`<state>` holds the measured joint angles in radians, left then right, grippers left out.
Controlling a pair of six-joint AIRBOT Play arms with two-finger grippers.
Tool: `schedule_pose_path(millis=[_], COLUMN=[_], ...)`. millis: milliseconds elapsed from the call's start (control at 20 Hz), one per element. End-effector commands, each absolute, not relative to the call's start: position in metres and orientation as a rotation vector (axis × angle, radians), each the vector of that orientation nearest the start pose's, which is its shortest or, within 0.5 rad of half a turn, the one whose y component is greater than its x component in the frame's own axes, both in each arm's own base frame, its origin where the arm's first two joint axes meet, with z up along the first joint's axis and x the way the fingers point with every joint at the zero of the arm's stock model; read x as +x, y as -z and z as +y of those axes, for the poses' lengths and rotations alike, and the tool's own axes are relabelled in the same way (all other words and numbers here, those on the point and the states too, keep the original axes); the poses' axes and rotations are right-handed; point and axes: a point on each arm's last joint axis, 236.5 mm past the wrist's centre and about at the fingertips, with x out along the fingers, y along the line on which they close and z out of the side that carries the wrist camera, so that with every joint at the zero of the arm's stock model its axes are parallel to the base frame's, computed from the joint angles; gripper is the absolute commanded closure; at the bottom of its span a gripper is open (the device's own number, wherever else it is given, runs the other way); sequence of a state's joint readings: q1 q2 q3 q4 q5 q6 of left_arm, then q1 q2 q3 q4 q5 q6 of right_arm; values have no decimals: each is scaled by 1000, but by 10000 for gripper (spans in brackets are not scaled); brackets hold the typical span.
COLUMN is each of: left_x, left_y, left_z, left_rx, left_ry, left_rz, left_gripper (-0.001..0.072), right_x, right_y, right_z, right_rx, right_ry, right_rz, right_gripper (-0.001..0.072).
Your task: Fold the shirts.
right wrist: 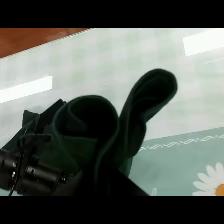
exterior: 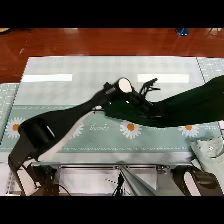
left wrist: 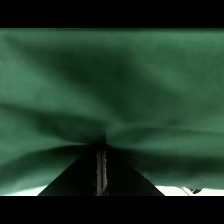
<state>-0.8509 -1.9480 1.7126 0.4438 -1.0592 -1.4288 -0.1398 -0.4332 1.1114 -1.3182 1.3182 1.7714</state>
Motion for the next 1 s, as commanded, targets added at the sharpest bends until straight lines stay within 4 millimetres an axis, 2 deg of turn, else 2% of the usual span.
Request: schedule_pose_path(millis=[0,50,150,250,300,450,500,600,700,850,950], left_x=[250,269,319,374,399,446,455,462,461,453,444], left_y=[-17,-26,-57,-91,-110,-168,-188,-223,-249,-273,-282], left_z=[-550,-538,-499,-440,-403,-296,-263,-210,-171,-137,-128], left_rx=[-544,-560,-577,-540,-516,-489,-494,-511,-518,-515,-506], left_ry=[1199,1192,1170,1084,1028,861,811,737,679,628,620], left_rz=[1452,1423,1324,1195,1127,963,912,820,751,696,684], left_gripper=[684,685,686,686,686,686,686,685,685,685,685], right_x=[233,236,246,260,270,315,330,358,379,400,407], right_y=[-245,-249,-252,-241,-235,-219,-212,-192,-167,-124,-92], right_z=[11,10,13,25,30,40,46,73,118,194,238], right_rx=[348,348,351,343,346,398,409,408,390,390,405], right_ry=[34,35,15,-46,-74,-131,-147,-209,-295,-395,-429], right_rz=[613,592,576,628,653,684,692,726,771,831,864], right_gripper=[687,688,688,688,688,688,688,688,688,688,688])
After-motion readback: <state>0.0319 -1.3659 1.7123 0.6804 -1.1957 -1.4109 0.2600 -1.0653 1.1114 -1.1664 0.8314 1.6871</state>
